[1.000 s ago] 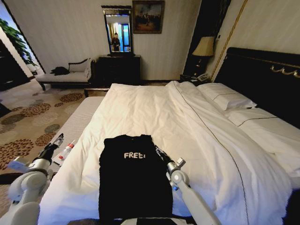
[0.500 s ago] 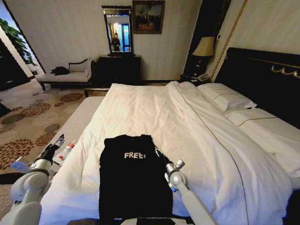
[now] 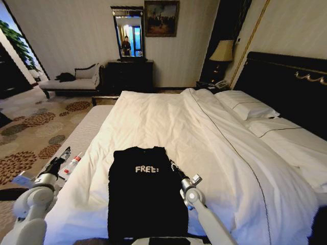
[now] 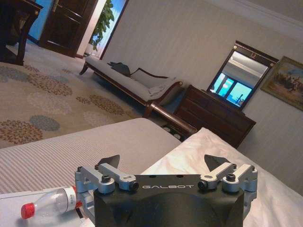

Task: Fold the clothes on the bed.

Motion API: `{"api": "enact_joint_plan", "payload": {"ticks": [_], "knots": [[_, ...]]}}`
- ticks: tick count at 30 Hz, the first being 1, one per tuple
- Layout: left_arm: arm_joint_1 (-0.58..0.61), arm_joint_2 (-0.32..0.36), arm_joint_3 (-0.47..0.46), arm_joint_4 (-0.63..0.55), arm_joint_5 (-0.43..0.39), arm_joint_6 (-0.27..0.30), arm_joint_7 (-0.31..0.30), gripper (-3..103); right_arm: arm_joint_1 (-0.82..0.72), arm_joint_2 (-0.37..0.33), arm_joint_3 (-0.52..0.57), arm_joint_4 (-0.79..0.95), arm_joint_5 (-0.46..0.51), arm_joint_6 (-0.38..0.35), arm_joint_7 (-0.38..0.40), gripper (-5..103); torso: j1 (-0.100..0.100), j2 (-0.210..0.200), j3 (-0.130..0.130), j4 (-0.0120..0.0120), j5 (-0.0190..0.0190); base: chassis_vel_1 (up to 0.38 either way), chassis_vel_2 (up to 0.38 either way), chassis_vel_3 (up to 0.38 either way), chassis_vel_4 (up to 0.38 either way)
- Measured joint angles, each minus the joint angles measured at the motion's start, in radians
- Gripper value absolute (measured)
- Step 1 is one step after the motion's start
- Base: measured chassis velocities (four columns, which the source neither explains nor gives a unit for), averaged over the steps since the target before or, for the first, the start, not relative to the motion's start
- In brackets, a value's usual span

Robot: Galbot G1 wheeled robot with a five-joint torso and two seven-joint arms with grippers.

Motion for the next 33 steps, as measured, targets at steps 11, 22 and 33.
{"api": "enact_joint_plan", "payload": {"ticks": [11, 22, 33], "knots": [[-0.005, -0.002, -0.001, 0.003, 0.000, -0.001, 0.000, 100, -0.017, 0.014, 0.157, -0.002, -0.020, 0.057, -0.026, 0, 0.000, 0.000, 0.000, 0.0000, 0.0000, 0.000, 0.000, 0.000, 0.000], [-0.012, -0.004, 0.013, -0.003, 0.000, -0.001, 0.000, 100, -0.079, 0.047, 0.309, -0.048, -0.027, 0.089, -0.006, 0, 0.000, 0.000, 0.000, 0.0000, 0.0002, 0.000, 0.000, 0.000, 0.000], [0.000, 0.000, 0.002, -0.017, -0.006, -0.001, -0.001, 100, -0.112, 0.050, 0.291, 0.011, -0.124, 0.126, -0.030, 30, 0.000, 0.000, 0.000, 0.0000, -0.0001, 0.000, 0.000, 0.000, 0.000]]}}
